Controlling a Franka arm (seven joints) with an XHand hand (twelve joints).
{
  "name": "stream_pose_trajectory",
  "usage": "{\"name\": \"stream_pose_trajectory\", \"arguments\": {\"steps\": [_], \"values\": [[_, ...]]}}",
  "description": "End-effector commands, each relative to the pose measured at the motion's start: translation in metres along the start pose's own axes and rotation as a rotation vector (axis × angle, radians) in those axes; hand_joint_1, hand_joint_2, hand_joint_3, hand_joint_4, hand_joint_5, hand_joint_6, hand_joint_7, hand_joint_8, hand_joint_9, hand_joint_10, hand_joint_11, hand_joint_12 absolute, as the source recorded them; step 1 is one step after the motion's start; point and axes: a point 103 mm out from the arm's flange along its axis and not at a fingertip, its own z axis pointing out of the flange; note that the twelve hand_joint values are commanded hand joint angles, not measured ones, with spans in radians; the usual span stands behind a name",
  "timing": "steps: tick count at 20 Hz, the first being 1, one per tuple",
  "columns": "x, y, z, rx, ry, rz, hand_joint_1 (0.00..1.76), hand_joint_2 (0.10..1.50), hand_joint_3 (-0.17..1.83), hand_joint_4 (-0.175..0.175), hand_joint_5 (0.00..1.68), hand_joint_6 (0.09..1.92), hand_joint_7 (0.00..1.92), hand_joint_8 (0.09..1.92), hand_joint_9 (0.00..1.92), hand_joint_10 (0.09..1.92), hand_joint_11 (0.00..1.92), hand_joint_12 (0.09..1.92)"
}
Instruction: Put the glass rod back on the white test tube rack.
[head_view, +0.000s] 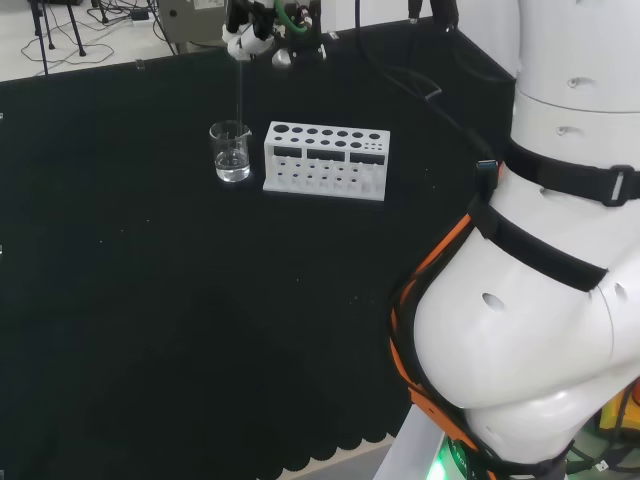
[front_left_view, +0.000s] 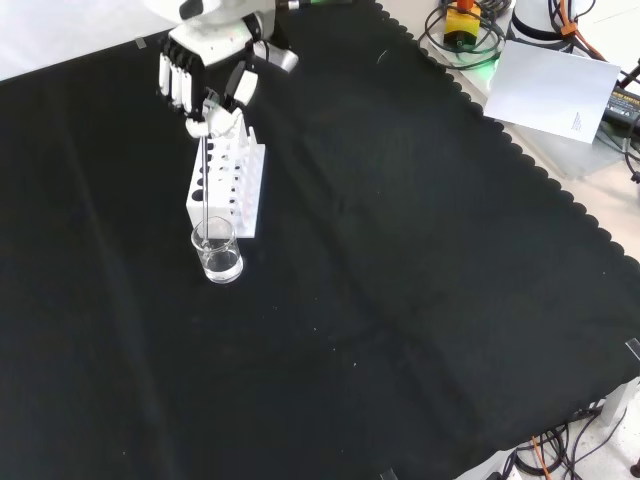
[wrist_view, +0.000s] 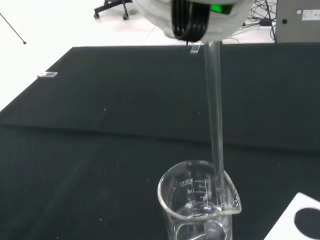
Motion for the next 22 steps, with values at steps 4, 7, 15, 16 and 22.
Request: {"name": "stream_pose_trajectory", "arguments": {"steps": [4,7,15,16,22], "values": [[-0.015,-0.028,-0.062,-0.071,-0.024,0.029,1.31,0.87,0.30,-0.175,1.34,0.09,1.23,0.94,1.69,0.71,1.19,0.84],[-0.026,-0.037,-0.070,-0.081,-0.015,0.059,1.31,0.87,0.29,-0.175,1.34,0.09,1.23,0.94,1.69,0.71,1.19,0.84],[-0.053,-0.067,-0.072,-0.074,-0.024,0.127,1.31,0.87,0.29,-0.175,1.34,0.09,1.22,0.94,1.69,0.71,1.19,0.84],[-0.055,-0.071,-0.072,-0.075,-0.020,0.131,1.31,0.87,0.29,-0.175,1.34,0.09,1.22,0.94,1.69,0.71,1.19,0.84],[-0.060,-0.093,-0.070,-0.076,-0.009,0.156,1.31,0.88,0.29,-0.175,1.34,0.09,1.22,0.94,1.69,0.71,1.19,0.84]]}}
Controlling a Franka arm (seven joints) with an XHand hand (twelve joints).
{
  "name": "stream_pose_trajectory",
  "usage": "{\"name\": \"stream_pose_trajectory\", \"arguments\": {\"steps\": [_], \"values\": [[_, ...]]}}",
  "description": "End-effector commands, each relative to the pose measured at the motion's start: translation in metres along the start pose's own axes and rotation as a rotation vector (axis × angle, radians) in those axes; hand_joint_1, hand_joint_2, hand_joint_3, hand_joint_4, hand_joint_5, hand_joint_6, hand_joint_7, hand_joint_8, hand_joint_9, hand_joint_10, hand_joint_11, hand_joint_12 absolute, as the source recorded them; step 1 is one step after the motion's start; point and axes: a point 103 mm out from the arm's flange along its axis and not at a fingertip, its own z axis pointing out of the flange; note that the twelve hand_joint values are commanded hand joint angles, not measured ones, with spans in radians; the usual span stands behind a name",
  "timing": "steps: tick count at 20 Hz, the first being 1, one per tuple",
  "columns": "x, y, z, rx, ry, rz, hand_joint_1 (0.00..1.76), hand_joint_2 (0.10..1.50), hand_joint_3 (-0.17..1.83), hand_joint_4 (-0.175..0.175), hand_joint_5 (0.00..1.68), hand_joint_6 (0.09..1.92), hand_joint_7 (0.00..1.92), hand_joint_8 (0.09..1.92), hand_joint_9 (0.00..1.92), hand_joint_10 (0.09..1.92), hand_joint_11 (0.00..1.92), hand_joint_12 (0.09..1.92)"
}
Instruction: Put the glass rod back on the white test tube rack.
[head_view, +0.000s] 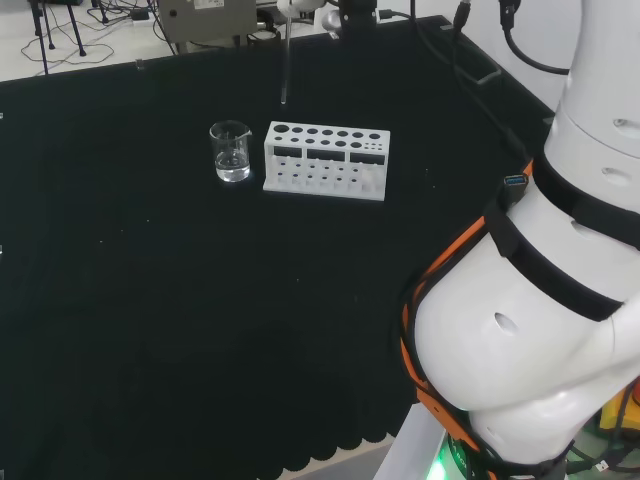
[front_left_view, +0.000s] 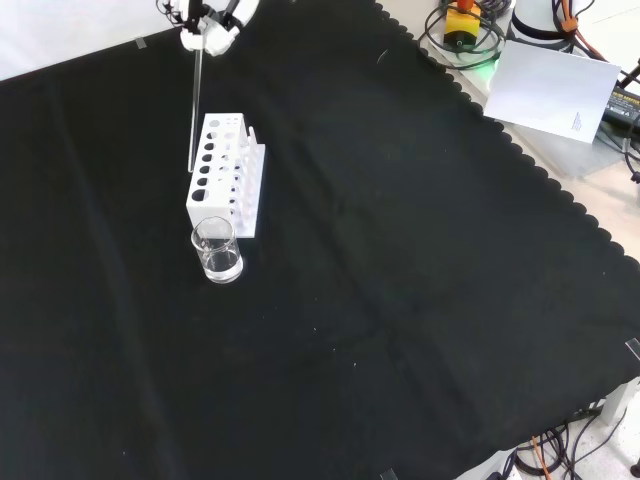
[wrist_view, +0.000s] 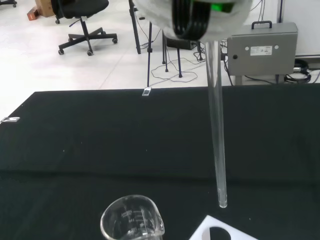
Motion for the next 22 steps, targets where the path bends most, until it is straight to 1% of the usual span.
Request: {"name": "stream_pose_trajectory", "arguments": {"steps": [1,7,11,16,22], "values": [[-0.016,-0.038,0.000,0.004,0.015,0.055,1.31,0.88,0.29,-0.175,1.34,0.09,1.22,0.94,1.69,0.71,1.19,0.84],[-0.009,-0.056,0.000,0.003,0.014,0.066,1.31,0.88,0.29,-0.175,1.34,0.09,1.22,0.95,1.69,0.71,1.19,0.84],[-0.004,-0.063,-0.001,0.000,0.000,0.063,1.31,0.88,0.28,-0.175,1.34,0.09,1.22,0.95,1.69,0.71,1.19,0.84],[0.009,-0.063,-0.004,-0.004,-0.001,0.050,1.31,0.88,0.28,-0.175,1.34,0.09,1.22,0.95,1.69,0.71,1.19,0.84],[0.020,-0.059,0.000,-0.003,0.011,0.036,1.31,0.88,0.28,-0.175,1.34,0.09,1.22,0.95,1.69,0.71,1.19,0.84]]}}
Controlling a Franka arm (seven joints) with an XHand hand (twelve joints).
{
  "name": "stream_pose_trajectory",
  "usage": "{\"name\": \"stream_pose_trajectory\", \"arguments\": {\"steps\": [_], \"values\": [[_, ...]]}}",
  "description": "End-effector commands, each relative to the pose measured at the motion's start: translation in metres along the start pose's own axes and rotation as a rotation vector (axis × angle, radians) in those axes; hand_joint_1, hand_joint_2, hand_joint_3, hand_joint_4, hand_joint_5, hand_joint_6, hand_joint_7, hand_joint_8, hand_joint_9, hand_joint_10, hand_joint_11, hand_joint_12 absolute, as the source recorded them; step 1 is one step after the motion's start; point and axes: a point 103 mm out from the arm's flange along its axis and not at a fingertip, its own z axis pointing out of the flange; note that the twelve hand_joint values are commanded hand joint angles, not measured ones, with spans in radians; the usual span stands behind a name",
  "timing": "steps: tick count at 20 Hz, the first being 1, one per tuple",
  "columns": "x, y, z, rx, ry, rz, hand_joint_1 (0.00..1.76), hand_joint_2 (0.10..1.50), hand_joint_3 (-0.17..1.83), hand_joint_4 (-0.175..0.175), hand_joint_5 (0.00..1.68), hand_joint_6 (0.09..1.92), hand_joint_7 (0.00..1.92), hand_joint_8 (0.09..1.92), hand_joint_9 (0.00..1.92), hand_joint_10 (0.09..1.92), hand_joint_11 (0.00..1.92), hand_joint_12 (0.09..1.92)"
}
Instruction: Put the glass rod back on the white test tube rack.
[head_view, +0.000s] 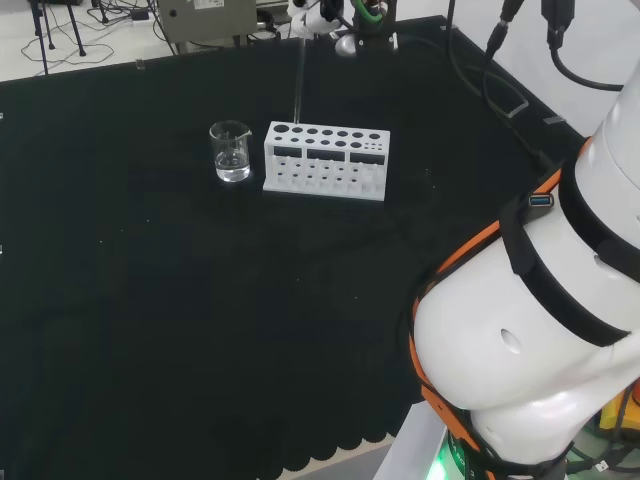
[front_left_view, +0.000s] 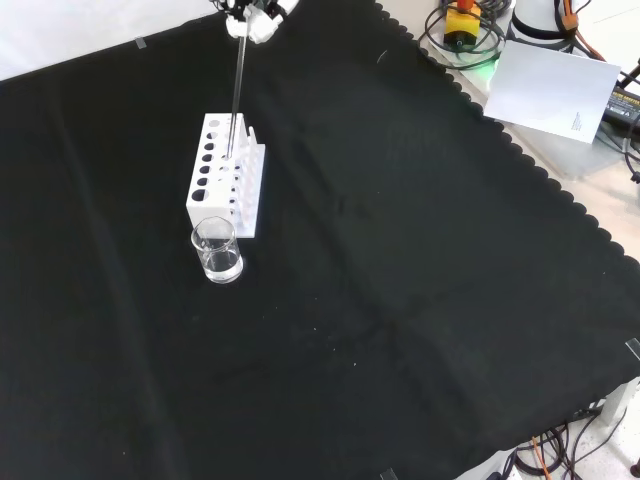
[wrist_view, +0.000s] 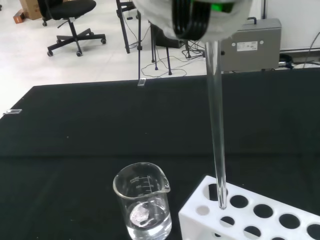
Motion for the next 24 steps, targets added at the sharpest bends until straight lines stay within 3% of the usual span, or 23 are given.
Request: {"name": "stream_pose_trajectory", "arguments": {"steps": [1,24], "values": [[0.007,0.003,0.004,0.002,0.009,-0.008,1.31,0.88,0.28,-0.175,1.34,0.09,1.22,0.95,1.69,0.72,1.19,0.84],[-0.017,0.020,0.031,0.035,0.040,0.017,1.31,0.88,0.28,-0.175,1.34,0.09,1.22,0.95,1.69,0.72,1.19,0.84]]}}
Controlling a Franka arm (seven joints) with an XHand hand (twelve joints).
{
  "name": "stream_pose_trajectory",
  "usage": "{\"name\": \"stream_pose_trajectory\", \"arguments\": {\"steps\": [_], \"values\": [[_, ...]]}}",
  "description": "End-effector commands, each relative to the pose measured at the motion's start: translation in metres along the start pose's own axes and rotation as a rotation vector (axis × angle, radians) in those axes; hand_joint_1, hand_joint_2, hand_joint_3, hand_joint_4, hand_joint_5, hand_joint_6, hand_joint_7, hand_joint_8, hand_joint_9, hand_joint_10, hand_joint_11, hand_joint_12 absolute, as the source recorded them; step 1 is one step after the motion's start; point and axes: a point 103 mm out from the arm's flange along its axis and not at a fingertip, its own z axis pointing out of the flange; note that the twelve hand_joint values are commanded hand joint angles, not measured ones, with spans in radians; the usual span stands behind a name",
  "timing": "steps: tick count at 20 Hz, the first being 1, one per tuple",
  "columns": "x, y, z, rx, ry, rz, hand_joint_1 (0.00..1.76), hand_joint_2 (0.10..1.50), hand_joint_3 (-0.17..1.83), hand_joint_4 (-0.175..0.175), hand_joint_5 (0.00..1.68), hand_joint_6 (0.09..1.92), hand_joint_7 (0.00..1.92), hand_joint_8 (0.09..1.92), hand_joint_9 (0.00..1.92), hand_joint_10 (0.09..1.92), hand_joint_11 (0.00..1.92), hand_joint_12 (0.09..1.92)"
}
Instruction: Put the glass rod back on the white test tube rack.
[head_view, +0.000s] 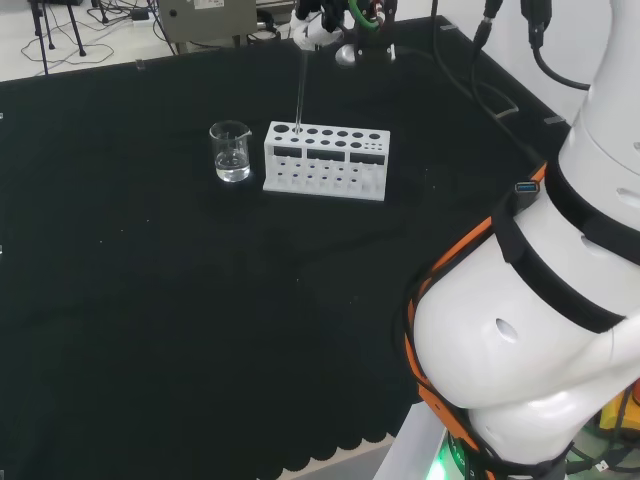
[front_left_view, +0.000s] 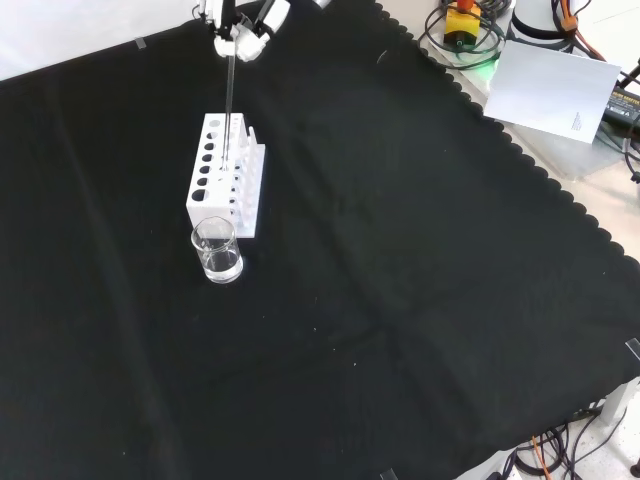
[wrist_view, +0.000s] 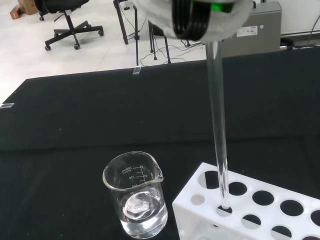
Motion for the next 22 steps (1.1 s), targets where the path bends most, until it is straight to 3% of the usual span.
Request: {"name": "stream_pose_trajectory", "arguments": {"steps": [1,22], "values": [[0.001,0.004,0.003,0.003,0.007,-0.005,1.31,0.88,0.28,-0.175,1.34,0.09,1.22,0.95,1.69,0.72,1.19,0.84],[0.004,0.014,0.022,0.037,-0.013,-0.017,1.31,0.88,0.28,-0.175,1.35,0.09,1.22,0.95,1.69,0.72,1.19,0.84]]}}
